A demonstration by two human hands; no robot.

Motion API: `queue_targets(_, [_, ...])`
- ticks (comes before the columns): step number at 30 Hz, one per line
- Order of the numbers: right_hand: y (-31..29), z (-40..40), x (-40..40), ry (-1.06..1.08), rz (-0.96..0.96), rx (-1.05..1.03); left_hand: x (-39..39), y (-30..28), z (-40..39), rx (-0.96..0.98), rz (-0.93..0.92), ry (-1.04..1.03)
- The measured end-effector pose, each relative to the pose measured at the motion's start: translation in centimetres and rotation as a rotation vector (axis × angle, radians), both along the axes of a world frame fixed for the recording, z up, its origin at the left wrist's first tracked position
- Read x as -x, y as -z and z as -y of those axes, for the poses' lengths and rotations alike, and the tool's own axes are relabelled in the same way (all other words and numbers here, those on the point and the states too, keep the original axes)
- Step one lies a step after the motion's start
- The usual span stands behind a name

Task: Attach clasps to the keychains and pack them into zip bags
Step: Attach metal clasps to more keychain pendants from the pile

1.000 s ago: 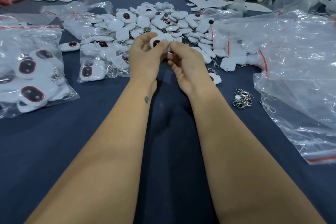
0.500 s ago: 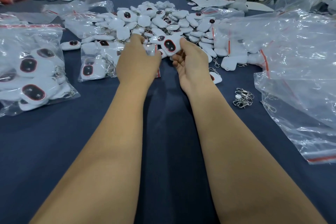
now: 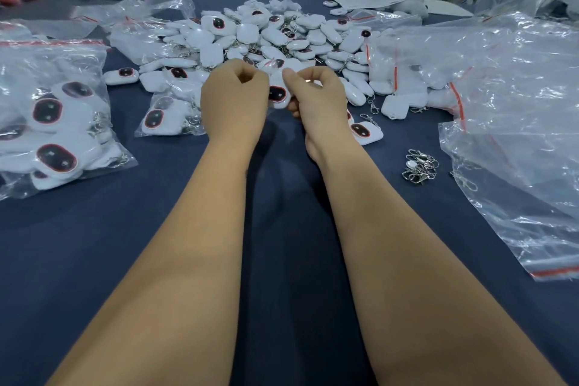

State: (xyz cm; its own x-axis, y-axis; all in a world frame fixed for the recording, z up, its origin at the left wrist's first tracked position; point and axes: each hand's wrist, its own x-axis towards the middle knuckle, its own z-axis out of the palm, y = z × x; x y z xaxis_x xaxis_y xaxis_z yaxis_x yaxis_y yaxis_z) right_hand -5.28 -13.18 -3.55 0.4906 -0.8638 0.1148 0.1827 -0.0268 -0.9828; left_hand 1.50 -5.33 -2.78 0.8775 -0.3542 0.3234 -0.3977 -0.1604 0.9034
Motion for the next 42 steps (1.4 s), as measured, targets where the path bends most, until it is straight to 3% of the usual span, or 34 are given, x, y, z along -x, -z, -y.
queue_targets(3, [-0.1, -0.2, 0.0, 0.012, 0.005, 0.007, 0.4, 0.1, 0.1, -0.024, 0.112, 0.006])
queue_targets(8, [-0.5, 0.0, 0.0, -0.075, 0.082, -0.082, 0.5, -0.1, 0.2, 0.031, 0.124, -0.005])
queue_targets(12, [-0.1, -0.4, 0.1, -0.105, -0.026, 0.128, 0.7, -0.3, 0.3, 0.079, 0.121, 0.038])
queue_targets(15, [-0.1, -1.3, 0.1, -0.257, -0.186, 0.283, 1.0, -0.4, 0.3, 0.09, 0.152, 0.041])
queue_targets(20, [0.1, -1.7, 0.1, -0.254, -0.295, 0.327, 0.7, -0.2, 0.4, 0.052, 0.099, 0.044])
queue_targets(23, [0.0, -1.1, 0.1, -0.054, -0.301, 0.393, 0.5, 0.2, 0.6, -0.125, 0.118, 0.039])
queue_targets(26, [-0.2, -0.9, 0.5, 0.134, -0.318, 0.409, 0.6, 0.6, 0.8, -0.376, 0.263, 0.024])
queue_targets(29, [-0.1, -0.1, 0.7, 0.246, -0.472, 0.534, 0.6, 1.0, 0.9, -0.5, 0.362, -0.013])
queue_targets(35, [0.5, 0.1, 0.6, 0.079, -0.971, 0.857, -0.5, 1.5, 0.1, -0.751, 0.367, -0.151])
queue_targets(38, [0.7, 0.1, 0.7, 0.105, -0.942, 0.873, -0.5, 1.2, 0.2, -0.673, 0.347, -0.136])
queue_targets(42, [0.6, 0.2, 0.4, 0.198, -0.875, 0.834, 0.1, 0.9, 0.7, -0.345, 0.408, -0.003])
